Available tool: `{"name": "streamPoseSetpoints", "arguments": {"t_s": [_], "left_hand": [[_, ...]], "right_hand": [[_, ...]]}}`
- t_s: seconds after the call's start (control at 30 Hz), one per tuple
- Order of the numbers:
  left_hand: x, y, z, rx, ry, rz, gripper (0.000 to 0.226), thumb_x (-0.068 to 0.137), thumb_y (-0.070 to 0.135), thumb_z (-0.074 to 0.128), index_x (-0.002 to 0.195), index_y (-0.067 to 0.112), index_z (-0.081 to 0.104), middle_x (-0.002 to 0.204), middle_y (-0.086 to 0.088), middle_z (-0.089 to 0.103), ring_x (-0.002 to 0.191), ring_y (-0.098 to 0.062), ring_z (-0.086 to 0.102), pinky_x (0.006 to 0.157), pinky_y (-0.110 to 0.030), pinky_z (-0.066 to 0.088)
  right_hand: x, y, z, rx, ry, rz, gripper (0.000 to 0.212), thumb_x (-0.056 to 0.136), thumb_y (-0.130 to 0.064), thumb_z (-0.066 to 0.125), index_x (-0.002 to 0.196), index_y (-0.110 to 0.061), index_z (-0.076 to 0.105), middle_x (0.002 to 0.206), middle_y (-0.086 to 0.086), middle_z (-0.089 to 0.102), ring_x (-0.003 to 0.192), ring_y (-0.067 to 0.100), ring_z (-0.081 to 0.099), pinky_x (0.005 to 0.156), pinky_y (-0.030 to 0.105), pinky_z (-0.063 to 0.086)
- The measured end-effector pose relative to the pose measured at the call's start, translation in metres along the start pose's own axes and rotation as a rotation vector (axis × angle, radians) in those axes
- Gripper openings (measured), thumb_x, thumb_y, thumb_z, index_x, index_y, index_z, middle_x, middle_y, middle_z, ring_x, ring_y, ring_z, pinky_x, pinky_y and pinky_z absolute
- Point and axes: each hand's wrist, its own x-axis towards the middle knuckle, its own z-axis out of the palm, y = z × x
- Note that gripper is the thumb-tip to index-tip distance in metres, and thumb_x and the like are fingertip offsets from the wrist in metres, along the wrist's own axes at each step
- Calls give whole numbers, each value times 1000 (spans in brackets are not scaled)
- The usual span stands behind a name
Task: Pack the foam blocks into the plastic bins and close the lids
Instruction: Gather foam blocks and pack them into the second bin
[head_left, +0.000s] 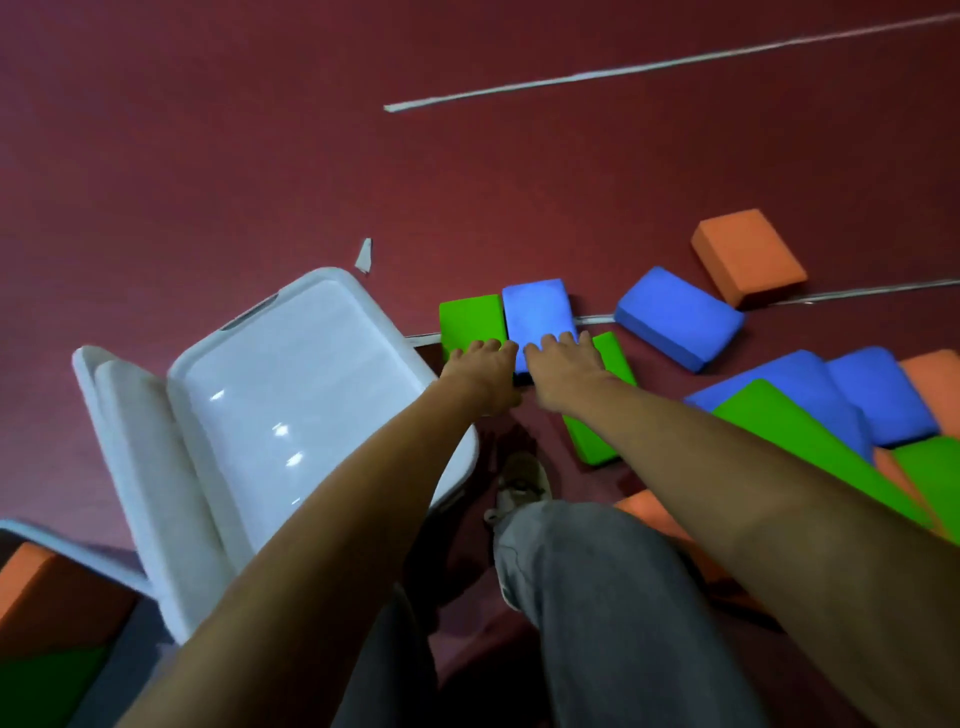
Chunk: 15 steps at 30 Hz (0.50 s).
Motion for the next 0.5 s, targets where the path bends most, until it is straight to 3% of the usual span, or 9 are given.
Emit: {"name": "streamPoseSetpoints", "arguments": {"t_s": [0.3, 0.4, 0.5], "left_hand": [[110, 44, 77, -62, -85, 72, 88, 85, 46, 70, 152, 11, 25, 151, -13, 37, 138, -34, 37, 108, -53, 37], [143, 66, 97, -73, -82, 81, 97, 87, 49, 68, 157, 12, 13, 160, -13, 21, 145, -34, 25, 111, -57, 32], [171, 81, 114, -130, -99, 41, 106, 87, 50, 68, 159, 10, 1, 166, -13, 3, 152, -33, 8, 115, -59, 23]], "right_hand": [[26, 90, 93, 16, -234, 198, 56, 89, -36, 64, 140, -20, 47, 143, 11, 48, 134, 34, 43, 114, 53, 26], [33, 114, 118, 21, -306, 245, 63, 86, -38, 68, 142, -20, 45, 146, 12, 45, 136, 35, 40, 116, 53, 25], [38, 124, 127, -69, -567, 274, 81, 81, -59, 70, 148, -23, 42, 152, 7, 43, 142, 35, 37, 115, 59, 21]]}}
